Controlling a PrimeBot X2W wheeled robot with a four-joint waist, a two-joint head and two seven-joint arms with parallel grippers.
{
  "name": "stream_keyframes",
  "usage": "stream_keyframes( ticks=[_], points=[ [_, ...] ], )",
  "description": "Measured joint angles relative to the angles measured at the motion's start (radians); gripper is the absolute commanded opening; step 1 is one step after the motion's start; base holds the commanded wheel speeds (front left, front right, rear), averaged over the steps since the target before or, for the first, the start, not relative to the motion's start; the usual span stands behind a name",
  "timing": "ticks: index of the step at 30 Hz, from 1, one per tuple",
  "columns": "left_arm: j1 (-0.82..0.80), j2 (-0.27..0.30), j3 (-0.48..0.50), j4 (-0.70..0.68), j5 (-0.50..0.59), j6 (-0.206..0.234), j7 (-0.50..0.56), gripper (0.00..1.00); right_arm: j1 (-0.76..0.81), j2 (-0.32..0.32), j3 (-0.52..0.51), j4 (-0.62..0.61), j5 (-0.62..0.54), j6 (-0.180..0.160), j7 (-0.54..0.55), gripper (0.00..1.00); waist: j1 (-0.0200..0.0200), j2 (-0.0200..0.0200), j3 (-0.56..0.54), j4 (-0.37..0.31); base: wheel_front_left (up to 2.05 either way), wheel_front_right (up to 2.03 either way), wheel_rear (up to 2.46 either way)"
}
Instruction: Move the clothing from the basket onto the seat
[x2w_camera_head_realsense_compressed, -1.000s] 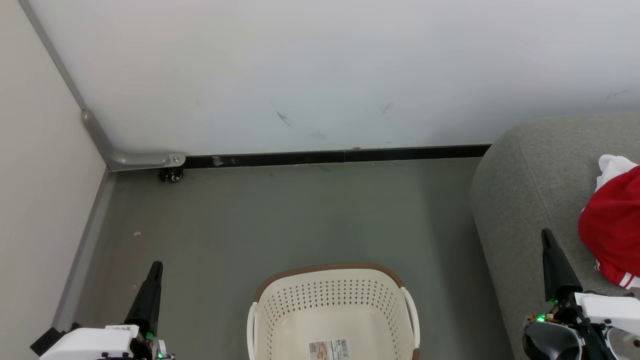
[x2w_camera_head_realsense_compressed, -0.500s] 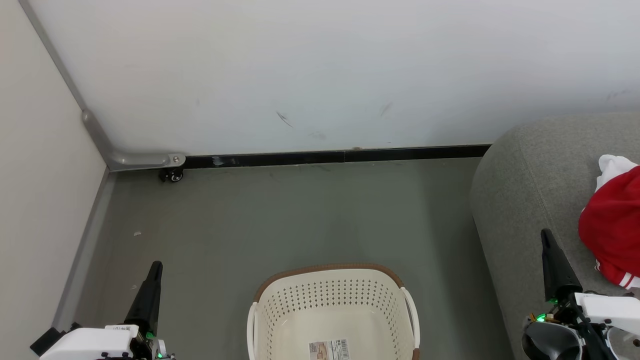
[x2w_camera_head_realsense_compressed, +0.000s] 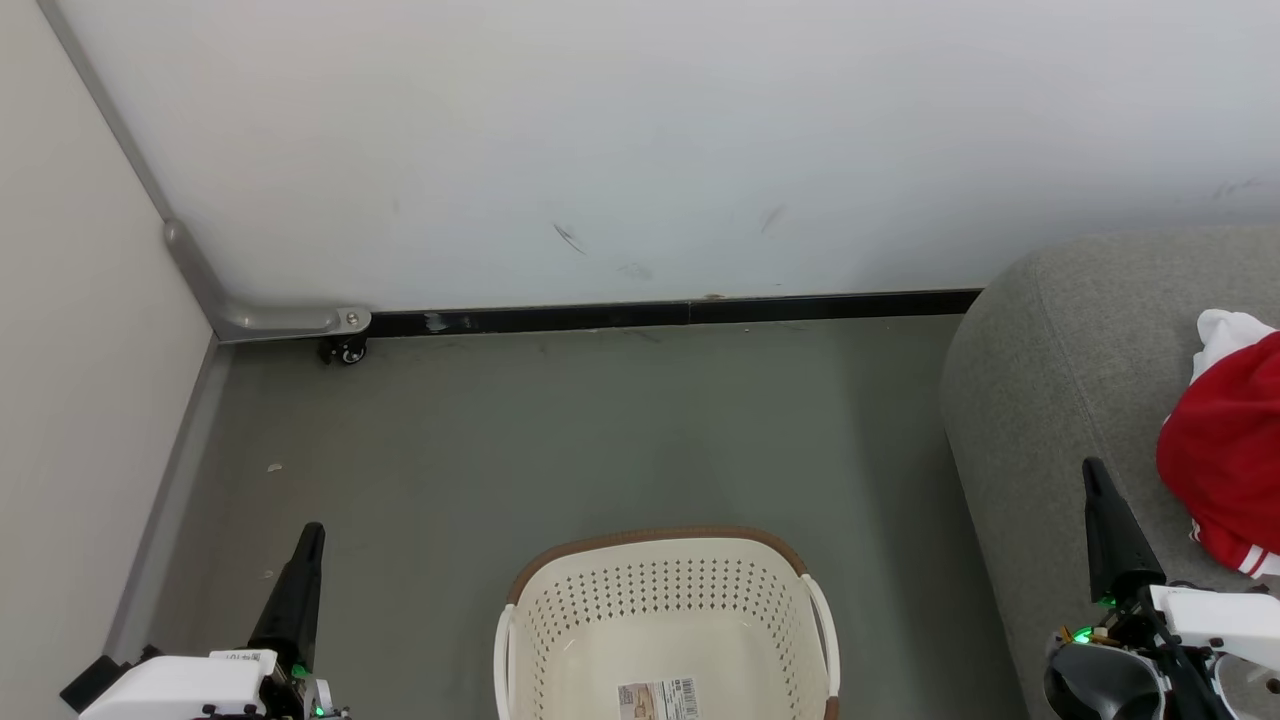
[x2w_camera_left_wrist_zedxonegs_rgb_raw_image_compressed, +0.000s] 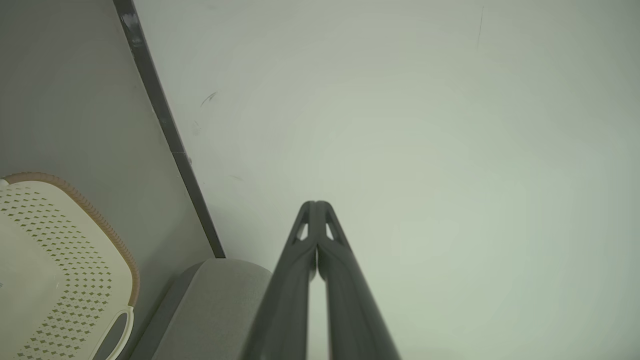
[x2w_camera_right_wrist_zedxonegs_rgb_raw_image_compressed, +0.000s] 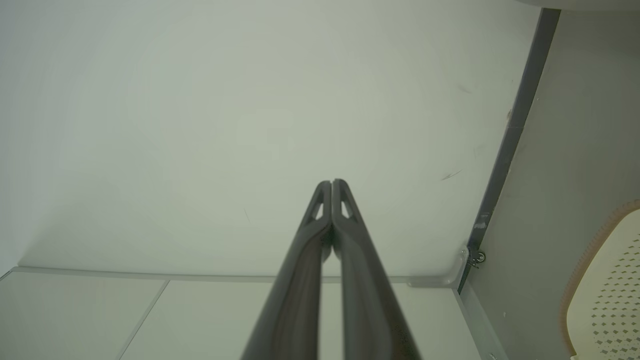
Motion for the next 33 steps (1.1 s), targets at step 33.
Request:
stream_keyframes(
  ticks=[33],
  points=[
    [-0.001, -0.001, 0.003, 0.003, 0.0, 0.0, 0.0, 0.0, -0.014, 0.002, -0.004, 0.001, -0.002, 0.0, 0.0, 0.0, -0.0001, 0.0, 0.0, 0.0, 0.0, 0.0, 0.0]
  ],
)
